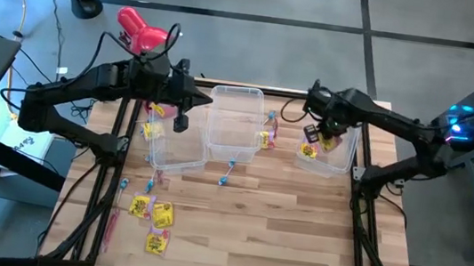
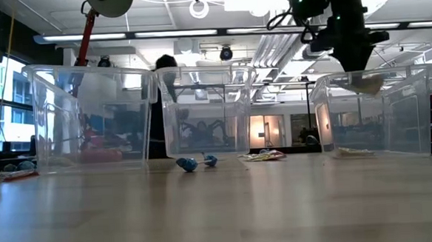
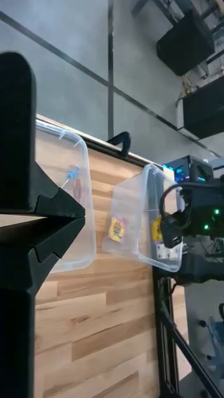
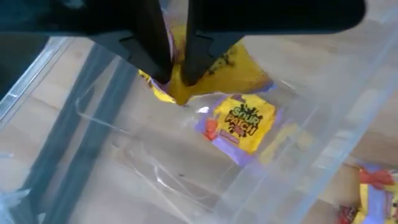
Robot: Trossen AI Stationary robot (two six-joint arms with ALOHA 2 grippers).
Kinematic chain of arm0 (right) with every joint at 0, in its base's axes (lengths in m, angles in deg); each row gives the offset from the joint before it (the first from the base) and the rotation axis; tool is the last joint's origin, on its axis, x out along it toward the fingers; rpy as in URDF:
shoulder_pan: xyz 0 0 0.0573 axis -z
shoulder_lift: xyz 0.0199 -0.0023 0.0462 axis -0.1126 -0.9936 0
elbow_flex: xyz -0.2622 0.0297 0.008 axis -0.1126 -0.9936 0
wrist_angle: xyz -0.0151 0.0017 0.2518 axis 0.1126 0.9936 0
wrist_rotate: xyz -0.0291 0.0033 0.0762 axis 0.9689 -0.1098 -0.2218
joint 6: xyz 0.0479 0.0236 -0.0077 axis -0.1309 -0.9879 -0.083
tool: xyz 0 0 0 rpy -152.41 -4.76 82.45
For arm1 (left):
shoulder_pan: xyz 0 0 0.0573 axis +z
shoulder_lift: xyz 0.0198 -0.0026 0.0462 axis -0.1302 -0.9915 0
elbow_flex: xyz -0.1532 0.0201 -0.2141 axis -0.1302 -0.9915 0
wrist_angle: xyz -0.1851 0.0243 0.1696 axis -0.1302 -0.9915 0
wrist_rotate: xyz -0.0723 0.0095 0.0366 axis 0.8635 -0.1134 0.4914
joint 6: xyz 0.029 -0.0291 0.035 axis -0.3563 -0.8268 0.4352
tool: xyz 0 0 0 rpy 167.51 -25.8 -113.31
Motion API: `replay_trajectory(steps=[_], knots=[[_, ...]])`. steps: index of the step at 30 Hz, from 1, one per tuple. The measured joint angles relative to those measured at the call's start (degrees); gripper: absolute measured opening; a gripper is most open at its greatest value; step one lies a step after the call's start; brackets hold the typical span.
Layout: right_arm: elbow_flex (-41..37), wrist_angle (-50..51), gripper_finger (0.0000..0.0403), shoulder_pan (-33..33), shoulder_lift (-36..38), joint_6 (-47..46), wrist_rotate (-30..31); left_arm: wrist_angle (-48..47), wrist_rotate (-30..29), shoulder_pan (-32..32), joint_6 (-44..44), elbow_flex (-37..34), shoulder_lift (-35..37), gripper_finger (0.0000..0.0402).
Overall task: Sort candy
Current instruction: Put the yellow candy into the right transparent bin
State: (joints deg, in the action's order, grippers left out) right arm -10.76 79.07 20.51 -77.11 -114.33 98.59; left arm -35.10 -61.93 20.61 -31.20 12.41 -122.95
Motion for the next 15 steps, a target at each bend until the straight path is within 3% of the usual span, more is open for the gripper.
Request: replay_trajectory(steps=[9,15], knots=[[-0.2,-6.4,0.0143,-2.3,5.8,0.4,-0.6,0.2,0.0,0.0,-0.2,0.0,0.0,0.0000],[3.9,-15.1,0.0168,-1.3,6.6,3.2,-0.3,0.1,0.0,0.0,-2.4,0.0,0.0,0.0000]])
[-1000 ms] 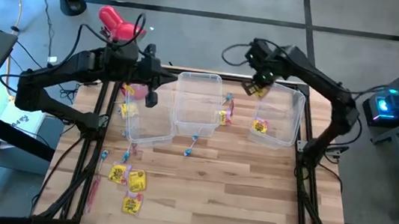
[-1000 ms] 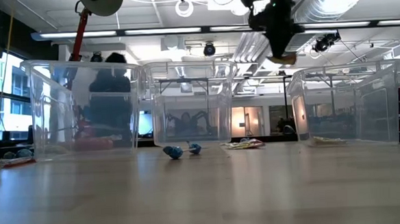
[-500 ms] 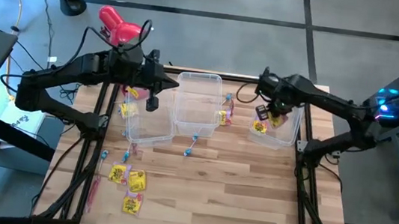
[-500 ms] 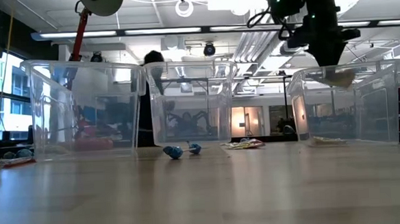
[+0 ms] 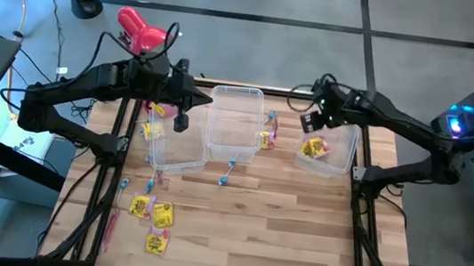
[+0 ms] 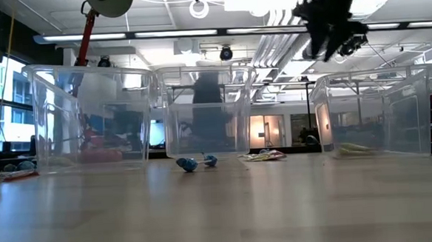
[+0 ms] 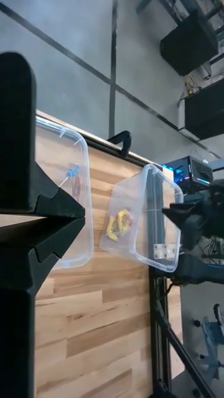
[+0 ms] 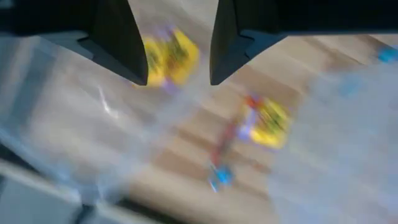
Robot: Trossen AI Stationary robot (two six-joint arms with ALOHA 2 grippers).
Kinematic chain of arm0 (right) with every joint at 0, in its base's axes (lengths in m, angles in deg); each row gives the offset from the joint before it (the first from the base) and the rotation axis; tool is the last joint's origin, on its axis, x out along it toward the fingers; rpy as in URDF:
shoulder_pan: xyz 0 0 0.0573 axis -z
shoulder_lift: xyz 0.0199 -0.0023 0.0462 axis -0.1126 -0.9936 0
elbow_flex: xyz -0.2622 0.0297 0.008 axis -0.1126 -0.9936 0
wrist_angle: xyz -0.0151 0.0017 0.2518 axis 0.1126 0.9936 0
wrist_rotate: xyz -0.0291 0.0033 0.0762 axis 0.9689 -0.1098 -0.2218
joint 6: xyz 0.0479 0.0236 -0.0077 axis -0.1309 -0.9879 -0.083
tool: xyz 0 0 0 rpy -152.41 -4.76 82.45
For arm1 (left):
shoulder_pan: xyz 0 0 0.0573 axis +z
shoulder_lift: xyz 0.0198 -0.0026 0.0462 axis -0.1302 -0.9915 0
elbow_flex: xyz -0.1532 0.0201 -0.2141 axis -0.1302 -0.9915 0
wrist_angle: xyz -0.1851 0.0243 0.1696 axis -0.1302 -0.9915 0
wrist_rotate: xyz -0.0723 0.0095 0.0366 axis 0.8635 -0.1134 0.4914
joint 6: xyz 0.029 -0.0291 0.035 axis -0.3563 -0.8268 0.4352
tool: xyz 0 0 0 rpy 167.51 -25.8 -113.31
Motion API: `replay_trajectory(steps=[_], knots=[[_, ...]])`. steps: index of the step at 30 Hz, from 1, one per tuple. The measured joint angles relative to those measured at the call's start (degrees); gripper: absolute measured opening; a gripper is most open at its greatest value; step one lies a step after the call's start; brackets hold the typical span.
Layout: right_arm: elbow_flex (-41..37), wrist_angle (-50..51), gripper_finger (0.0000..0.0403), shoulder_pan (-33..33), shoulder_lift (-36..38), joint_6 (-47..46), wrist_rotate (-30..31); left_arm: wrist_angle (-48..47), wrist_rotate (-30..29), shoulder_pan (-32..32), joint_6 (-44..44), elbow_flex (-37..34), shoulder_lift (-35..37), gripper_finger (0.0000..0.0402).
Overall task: Sort candy
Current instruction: Put the yellow candy into the right transparent bin
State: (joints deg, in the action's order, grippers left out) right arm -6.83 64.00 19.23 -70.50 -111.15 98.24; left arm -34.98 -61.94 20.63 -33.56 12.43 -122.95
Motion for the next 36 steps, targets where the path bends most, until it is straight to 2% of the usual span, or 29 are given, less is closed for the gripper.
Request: replay_trajectory(steps=[6,10,14,18,26,31,36], knots=[[0.6,-21.9,0.0169,0.7,-1.5,12.0,-8.6,0.7,-0.1,0.0,-0.8,0.0,0.0,0.0000],[0.4,-24.8,0.0169,3.4,-6.6,23.5,-15.7,2.7,-0.1,0.0,-1.7,0.1,0.0,0.0000],[0.4,-22.1,0.0169,5.2,-13.2,35.6,-23.8,3.8,-0.1,0.0,-1.8,0.1,0.0,0.0000],[0.3,-18.9,0.0169,6.1,-19.2,46.0,-24.7,3.5,-0.2,0.0,-3.8,0.1,0.0,0.0000],[0.3,-21.0,0.0169,5.2,-29.6,62.2,-26.6,3.4,-0.2,0.0,-5.5,0.1,0.0,0.0000],[0.4,-21.8,0.0169,4.3,-35.0,67.3,-26.2,3.4,-0.3,0.0,-6.3,0.1,0.0,0.0000],[0.3,-24.3,0.0169,4.3,-38.9,67.6,-23.4,3.4,-1.8,0.0,-6.4,0.1,0.0,0.0000]])
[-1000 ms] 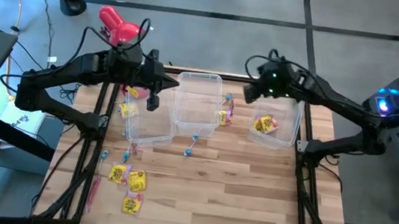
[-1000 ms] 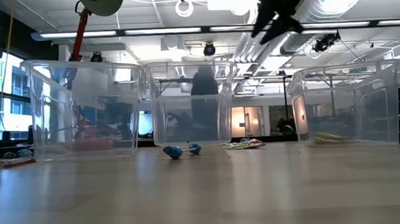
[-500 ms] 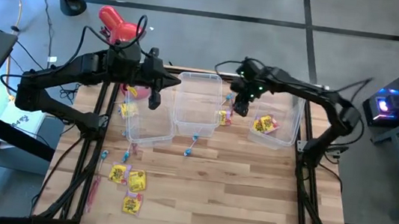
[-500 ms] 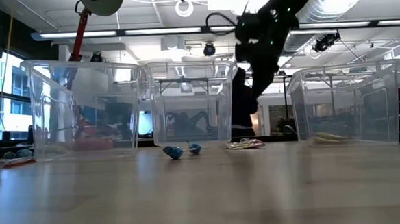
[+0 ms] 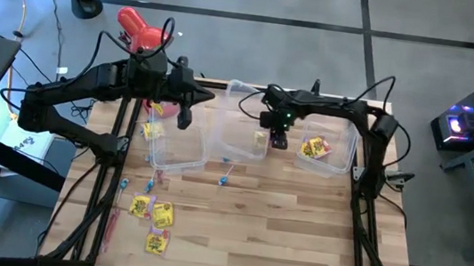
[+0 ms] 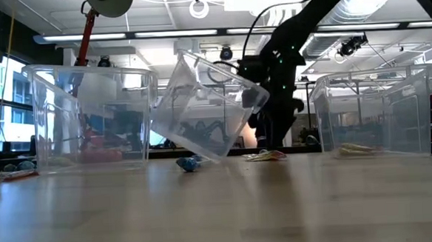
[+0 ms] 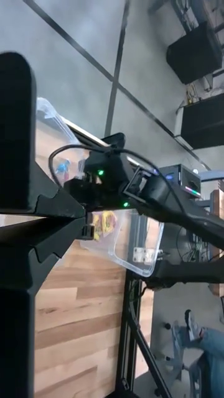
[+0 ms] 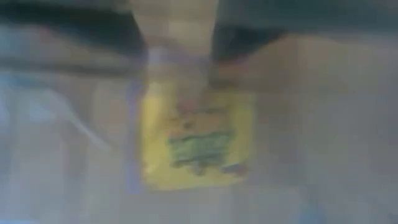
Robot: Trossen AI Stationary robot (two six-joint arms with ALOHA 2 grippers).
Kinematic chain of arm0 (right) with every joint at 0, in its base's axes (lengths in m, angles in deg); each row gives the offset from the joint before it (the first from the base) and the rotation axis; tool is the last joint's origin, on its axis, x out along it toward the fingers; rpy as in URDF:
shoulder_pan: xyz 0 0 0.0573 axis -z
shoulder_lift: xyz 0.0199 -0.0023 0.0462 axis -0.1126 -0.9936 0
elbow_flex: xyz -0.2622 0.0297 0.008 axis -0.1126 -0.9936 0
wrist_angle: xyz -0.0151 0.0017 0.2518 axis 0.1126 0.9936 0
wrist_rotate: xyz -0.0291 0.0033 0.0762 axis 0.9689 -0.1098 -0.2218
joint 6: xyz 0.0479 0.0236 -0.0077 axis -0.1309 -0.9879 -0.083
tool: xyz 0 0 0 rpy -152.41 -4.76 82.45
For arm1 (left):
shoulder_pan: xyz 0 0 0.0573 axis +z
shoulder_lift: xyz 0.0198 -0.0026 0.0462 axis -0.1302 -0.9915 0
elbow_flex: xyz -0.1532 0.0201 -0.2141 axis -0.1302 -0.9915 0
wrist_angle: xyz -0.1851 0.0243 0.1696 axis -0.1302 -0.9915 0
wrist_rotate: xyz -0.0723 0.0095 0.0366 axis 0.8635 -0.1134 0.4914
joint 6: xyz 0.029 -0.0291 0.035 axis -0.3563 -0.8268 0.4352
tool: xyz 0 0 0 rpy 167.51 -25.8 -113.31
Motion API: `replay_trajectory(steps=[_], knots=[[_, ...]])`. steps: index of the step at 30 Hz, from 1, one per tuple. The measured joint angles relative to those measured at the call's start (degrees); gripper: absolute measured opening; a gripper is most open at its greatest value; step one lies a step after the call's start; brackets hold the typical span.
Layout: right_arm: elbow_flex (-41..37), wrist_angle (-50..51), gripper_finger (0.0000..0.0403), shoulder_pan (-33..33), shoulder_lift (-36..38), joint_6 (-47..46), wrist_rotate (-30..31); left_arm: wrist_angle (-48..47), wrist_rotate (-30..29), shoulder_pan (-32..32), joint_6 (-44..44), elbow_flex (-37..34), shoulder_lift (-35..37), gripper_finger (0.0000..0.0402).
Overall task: Sort candy
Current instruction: Put the yellow candy into the right transparent bin
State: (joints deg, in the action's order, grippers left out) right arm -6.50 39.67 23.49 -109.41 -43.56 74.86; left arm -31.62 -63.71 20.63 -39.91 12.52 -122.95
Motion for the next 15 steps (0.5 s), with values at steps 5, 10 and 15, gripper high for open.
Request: replay_trajectory(steps=[5,10,15], knots=[[0.0,-0.3,0.0169,0.0,-1.7,0.2,1.0,0.0,-0.7,0.0,0.0,0.0,0.0,0.0000],[0.0,-0.9,0.0156,0.0,-1.7,0.2,0.7,0.0,-0.7,0.0,0.0,0.0,0.0,0.0000],[0.0,-0.9,0.0046,0.0,-1.7,-0.8,0.6,0.0,-1.4,0.0,0.1,0.0,0.0,0.0000]])
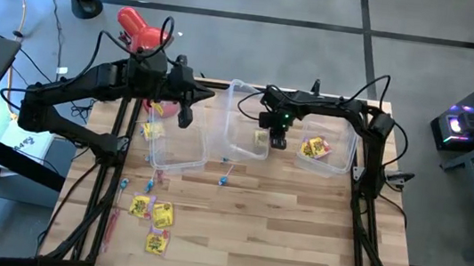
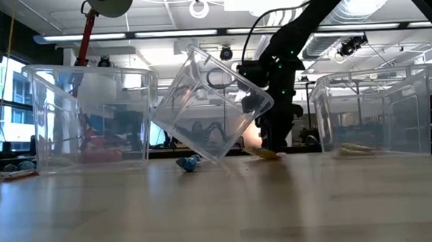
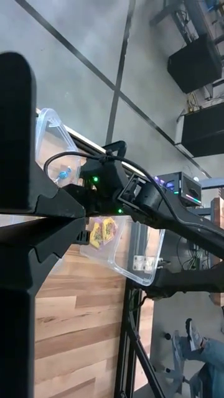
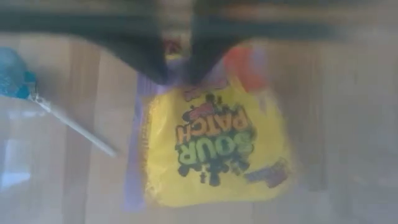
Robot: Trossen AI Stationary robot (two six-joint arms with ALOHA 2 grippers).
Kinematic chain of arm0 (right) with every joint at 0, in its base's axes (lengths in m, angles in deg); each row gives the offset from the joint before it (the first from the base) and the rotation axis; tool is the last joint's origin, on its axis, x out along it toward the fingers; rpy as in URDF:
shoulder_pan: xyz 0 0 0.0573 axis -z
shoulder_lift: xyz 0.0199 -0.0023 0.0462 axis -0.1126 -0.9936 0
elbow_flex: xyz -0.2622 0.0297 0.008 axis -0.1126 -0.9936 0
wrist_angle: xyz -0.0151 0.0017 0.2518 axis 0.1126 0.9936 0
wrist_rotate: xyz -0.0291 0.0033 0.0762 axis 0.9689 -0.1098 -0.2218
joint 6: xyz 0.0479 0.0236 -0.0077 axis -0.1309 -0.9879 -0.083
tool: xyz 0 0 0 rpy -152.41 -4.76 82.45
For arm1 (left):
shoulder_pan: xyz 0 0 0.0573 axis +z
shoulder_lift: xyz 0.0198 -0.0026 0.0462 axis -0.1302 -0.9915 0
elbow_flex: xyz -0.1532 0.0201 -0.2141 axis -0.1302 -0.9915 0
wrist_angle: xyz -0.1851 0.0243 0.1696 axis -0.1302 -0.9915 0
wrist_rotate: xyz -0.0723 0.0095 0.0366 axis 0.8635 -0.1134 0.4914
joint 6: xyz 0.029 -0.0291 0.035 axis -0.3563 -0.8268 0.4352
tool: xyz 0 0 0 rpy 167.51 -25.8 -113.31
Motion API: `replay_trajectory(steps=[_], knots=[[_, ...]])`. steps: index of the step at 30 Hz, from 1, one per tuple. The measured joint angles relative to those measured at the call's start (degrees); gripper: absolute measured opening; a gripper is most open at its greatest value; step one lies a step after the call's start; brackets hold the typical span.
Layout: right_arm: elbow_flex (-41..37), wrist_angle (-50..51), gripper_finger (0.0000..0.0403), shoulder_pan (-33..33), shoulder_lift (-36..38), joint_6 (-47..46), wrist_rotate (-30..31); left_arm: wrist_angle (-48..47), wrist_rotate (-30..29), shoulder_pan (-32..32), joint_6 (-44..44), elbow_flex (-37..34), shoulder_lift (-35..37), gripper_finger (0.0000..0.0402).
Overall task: Sort candy
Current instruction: Put the yellow candy into the right transparent bin
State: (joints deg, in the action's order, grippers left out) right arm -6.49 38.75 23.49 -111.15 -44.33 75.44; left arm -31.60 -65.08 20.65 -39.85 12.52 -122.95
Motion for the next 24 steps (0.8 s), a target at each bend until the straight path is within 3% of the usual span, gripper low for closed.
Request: replay_trajectory(steps=[2,7,15,24], knots=[[0.0,0.0,0.0014,0.0,0.0,-1.6,-0.3,0.0,0.0,0.0,0.0,0.0,0.0,0.0000],[0.0,1.8,0.0002,0.0,1.6,-4.8,-0.4,0.0,0.0,0.0,0.2,0.0,0.0,0.0000],[0.0,2.9,0.0000,0.0,11.2,-6.9,-0.2,0.0,0.1,0.0,2.1,0.0,0.0,0.0000],[0.0,8.3,0.0000,0.3,23.4,-12.4,9.4,0.0,0.1,0.0,4.9,0.0,0.0,0.0000]])
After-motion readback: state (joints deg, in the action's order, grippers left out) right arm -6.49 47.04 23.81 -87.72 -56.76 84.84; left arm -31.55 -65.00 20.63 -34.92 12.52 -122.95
